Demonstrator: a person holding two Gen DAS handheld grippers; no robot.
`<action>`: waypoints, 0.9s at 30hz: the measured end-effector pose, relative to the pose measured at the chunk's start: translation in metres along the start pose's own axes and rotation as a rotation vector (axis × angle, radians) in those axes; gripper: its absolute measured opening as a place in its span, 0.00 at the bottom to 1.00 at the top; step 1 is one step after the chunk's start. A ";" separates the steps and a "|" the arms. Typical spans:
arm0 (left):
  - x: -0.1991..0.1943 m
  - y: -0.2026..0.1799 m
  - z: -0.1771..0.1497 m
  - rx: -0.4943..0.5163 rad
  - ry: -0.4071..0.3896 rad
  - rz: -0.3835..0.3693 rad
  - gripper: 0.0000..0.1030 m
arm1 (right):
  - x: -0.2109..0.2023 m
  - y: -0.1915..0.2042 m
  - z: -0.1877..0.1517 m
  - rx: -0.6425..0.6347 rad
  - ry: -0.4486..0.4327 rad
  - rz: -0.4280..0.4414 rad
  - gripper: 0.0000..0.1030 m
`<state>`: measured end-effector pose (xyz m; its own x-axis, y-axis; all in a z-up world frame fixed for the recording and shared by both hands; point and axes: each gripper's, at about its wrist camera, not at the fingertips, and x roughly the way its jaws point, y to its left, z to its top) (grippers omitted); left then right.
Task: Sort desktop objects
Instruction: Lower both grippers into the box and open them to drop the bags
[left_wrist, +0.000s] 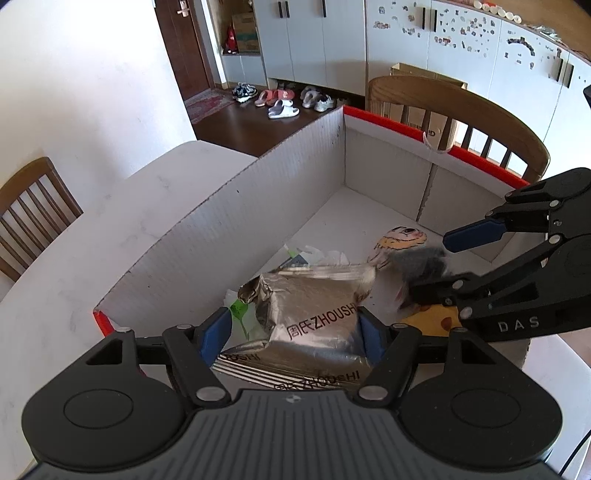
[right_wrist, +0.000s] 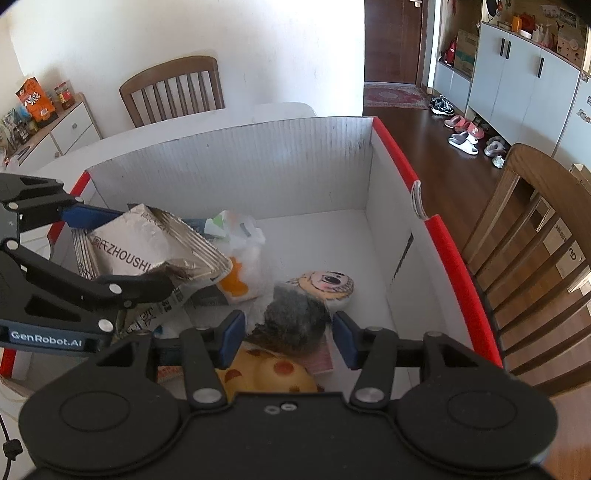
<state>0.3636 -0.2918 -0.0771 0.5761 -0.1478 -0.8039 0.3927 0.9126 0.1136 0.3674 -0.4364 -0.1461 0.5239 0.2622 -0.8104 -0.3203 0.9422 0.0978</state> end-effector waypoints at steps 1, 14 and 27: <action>-0.001 0.001 0.000 -0.005 -0.005 -0.002 0.69 | -0.001 0.000 0.000 -0.002 -0.001 -0.001 0.58; -0.022 0.007 0.002 -0.077 -0.072 -0.071 0.71 | -0.024 0.003 0.001 -0.043 -0.034 0.006 0.68; -0.060 0.015 -0.010 -0.127 -0.141 -0.107 0.73 | -0.060 0.019 0.001 -0.042 -0.099 0.070 0.73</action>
<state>0.3272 -0.2652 -0.0328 0.6338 -0.2899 -0.7171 0.3683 0.9284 -0.0499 0.3308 -0.4338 -0.0952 0.5735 0.3485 -0.7414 -0.3904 0.9119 0.1266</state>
